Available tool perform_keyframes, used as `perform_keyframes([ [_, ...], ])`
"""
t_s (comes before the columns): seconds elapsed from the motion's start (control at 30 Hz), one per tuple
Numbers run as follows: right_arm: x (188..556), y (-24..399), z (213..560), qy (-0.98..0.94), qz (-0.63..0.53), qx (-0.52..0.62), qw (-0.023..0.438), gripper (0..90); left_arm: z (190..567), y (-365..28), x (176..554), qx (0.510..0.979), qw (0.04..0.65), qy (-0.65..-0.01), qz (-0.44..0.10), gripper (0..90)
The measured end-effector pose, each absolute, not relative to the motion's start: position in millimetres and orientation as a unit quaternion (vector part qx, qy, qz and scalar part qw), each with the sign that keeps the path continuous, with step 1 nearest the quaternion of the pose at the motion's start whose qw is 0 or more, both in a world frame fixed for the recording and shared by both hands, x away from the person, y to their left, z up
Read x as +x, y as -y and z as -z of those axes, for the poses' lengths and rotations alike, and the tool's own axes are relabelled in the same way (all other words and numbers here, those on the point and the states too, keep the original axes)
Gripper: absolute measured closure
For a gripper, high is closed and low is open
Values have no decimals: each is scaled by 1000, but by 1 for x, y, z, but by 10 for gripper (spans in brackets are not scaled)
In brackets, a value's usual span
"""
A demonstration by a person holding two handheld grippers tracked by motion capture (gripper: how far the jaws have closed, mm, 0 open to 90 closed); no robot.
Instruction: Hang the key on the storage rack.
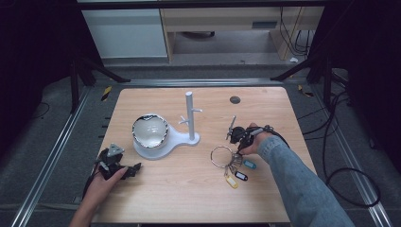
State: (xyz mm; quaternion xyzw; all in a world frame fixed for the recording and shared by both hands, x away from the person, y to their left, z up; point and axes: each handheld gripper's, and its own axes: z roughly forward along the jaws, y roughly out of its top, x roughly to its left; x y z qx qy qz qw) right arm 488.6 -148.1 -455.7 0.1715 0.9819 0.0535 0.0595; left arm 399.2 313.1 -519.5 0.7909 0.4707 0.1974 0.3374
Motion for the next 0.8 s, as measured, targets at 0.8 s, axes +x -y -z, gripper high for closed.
perform_keyframes([
  [0.8,484,186,455,-970,-43,234,50,808,519,-313,399,791,338,-470,-197,0],
])
